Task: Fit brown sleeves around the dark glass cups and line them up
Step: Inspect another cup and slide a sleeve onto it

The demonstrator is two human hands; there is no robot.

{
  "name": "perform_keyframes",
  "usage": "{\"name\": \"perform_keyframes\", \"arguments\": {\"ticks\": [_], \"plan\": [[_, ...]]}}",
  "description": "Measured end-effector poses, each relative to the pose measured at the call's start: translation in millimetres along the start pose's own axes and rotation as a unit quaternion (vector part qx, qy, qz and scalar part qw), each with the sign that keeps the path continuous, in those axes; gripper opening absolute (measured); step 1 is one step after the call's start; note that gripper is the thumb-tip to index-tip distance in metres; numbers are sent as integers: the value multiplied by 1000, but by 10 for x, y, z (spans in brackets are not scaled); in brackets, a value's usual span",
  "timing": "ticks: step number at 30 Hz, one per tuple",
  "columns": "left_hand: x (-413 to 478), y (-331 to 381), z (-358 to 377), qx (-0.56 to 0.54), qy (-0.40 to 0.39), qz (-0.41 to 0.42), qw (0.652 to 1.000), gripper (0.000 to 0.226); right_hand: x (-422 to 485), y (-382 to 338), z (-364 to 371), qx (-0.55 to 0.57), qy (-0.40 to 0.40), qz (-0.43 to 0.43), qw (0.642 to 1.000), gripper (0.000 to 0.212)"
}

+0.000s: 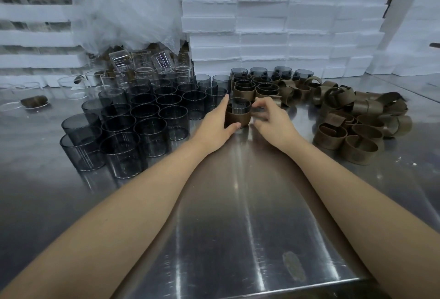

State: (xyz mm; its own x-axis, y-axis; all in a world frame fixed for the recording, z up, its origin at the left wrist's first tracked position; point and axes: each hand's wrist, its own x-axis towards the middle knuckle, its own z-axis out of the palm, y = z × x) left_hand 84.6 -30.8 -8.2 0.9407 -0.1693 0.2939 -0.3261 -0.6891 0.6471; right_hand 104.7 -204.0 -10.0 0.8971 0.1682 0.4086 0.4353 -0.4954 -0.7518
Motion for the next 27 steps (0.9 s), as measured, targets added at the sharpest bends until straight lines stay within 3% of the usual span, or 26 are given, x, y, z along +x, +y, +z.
{"name": "perform_keyframes", "arguments": {"ticks": [3, 6, 10, 15, 18, 20, 24, 27], "plan": [[-14, 22, -15, 45, 68, -5, 997, 83, 28, 12, -41, 0, 39, 90, 995, 49], [-39, 48, -25, 48, 122, 15, 991, 61, 57, 47, -82, 0, 99, 146, 984, 56], [-72, 69, -32, 50, 92, 55, 993, 38, 72, 78, -122, 53, 129, 180, 974, 64], [-64, 48, -4, 62, 53, 79, 993, 49, 73, 99, -101, 61, 132, 186, 972, 55], [-29, 11, 12, 96, -19, 74, 992, 58, 50, 36, -58, -13, 145, 131, 981, 25], [-10, 2, 24, 119, -54, 82, 988, 54, 17, -11, -27, -68, 139, 50, 987, 18], [-8, -2, 42, 128, -81, 110, 982, 31, -57, -111, 33, -123, -1, -95, 988, 30], [-12, 0, 35, 119, -70, 102, 985, 28, -27, -74, 76, -243, -114, -134, 954, 48]]}}
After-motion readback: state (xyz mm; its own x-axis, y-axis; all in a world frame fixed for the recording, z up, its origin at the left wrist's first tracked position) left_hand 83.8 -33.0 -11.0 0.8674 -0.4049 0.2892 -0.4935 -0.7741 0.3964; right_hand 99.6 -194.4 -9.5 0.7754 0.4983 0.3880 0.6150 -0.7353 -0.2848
